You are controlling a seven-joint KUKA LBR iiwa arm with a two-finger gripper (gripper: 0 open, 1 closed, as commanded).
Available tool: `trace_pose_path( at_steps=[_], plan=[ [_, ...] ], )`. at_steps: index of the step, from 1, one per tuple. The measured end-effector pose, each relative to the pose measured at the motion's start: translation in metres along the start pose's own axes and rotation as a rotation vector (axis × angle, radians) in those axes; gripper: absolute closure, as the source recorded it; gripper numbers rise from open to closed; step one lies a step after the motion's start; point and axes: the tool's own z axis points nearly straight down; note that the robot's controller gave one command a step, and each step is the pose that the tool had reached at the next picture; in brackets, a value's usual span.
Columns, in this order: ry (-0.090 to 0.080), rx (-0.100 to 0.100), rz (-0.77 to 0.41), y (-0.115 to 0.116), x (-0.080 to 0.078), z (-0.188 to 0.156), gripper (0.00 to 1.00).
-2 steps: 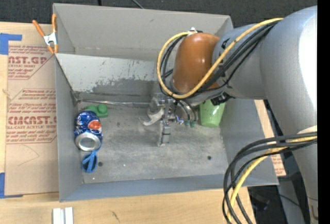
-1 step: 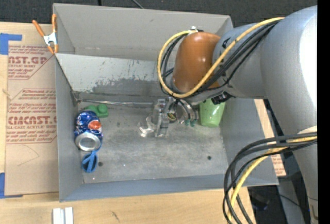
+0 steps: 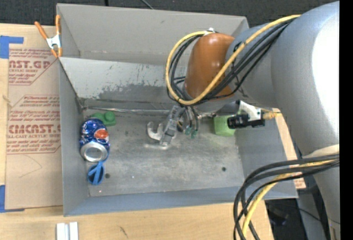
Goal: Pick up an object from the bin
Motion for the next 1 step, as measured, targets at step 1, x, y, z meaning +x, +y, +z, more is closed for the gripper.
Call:
trace_pose_path(
  at_steps=[1],
  plan=[
    [0.001, 0.000, 0.805, 0.0612, 0.0411, -0.0935, 1.00]
  ],
)
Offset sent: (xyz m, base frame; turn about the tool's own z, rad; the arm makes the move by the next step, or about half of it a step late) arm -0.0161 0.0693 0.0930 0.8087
